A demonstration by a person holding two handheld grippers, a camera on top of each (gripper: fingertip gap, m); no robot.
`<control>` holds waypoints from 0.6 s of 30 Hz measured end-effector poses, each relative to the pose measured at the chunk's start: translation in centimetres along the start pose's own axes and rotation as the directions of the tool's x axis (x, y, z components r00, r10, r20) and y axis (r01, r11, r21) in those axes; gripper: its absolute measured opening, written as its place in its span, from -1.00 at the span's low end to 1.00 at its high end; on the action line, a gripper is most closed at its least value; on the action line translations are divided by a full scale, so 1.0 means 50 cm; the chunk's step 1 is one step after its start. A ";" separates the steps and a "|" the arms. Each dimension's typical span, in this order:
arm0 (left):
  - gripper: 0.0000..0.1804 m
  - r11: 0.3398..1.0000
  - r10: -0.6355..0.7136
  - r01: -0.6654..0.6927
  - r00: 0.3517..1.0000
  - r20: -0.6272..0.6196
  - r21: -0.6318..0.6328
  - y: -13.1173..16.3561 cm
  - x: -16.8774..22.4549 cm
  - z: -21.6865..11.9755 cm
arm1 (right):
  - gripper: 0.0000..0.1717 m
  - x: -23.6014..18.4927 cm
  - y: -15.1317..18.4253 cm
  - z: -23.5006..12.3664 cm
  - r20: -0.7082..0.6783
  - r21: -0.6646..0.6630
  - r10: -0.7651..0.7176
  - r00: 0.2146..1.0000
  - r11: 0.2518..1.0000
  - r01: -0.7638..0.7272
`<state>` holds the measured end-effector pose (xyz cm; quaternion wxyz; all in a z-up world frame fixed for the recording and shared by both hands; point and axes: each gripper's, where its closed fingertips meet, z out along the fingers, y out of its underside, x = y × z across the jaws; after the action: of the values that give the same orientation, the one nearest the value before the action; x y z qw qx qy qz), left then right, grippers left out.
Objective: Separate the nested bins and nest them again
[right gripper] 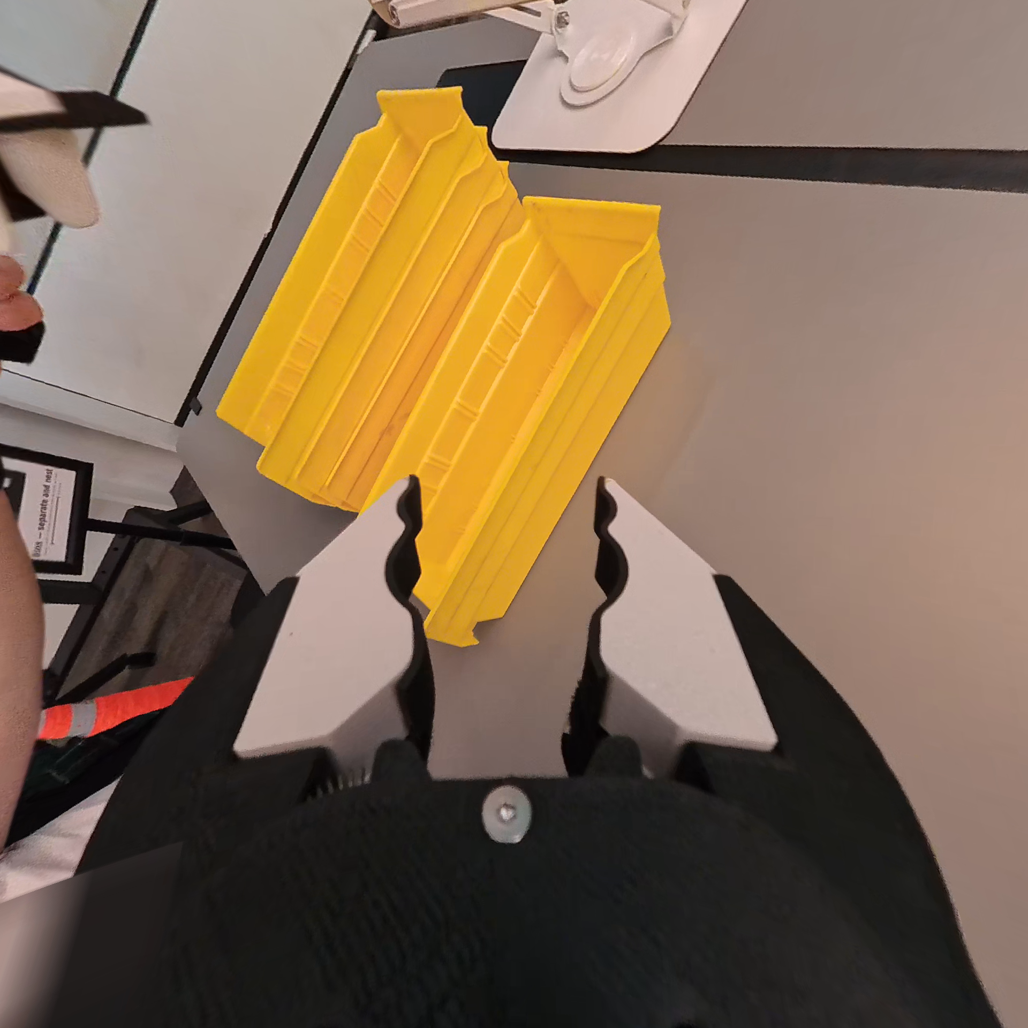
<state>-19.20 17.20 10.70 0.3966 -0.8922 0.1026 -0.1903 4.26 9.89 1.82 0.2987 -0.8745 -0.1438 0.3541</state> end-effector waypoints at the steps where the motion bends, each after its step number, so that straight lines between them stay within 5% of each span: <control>1: 0.24 0.997 -0.008 0.013 0.997 -0.076 0.071 -0.011 -0.009 -0.023 | -0.27 0.001 -0.001 0.004 -0.013 -0.005 0.001 1.000 1.000 -0.001; 6: 0.10 0.892 0.153 -0.091 0.983 -0.106 0.444 -0.045 -0.113 -0.147 | -0.23 -0.029 -0.023 0.022 -0.113 0.015 -0.043 0.993 0.999 0.045; 11: -0.19 0.638 0.319 -0.063 0.929 -0.189 0.768 -0.058 -0.146 -0.273 | -0.20 -0.118 -0.057 0.057 -0.183 0.057 -0.210 0.961 0.973 0.223; 15: -0.28 0.595 0.397 -0.122 0.904 -0.159 0.795 -0.061 -0.182 -0.267 | -0.18 -0.169 -0.080 0.086 -0.320 0.096 -0.318 0.892 0.926 0.365; 18: -0.26 0.561 0.427 -0.304 0.903 0.045 0.770 -0.069 -0.231 -0.229 | -0.14 -0.203 -0.020 0.136 -0.303 0.012 -0.353 0.885 0.927 0.374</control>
<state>-34.40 15.71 17.33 0.7560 -0.5834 0.2248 -0.1940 -7.78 8.82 3.96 0.4081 -0.8639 -0.2465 0.1621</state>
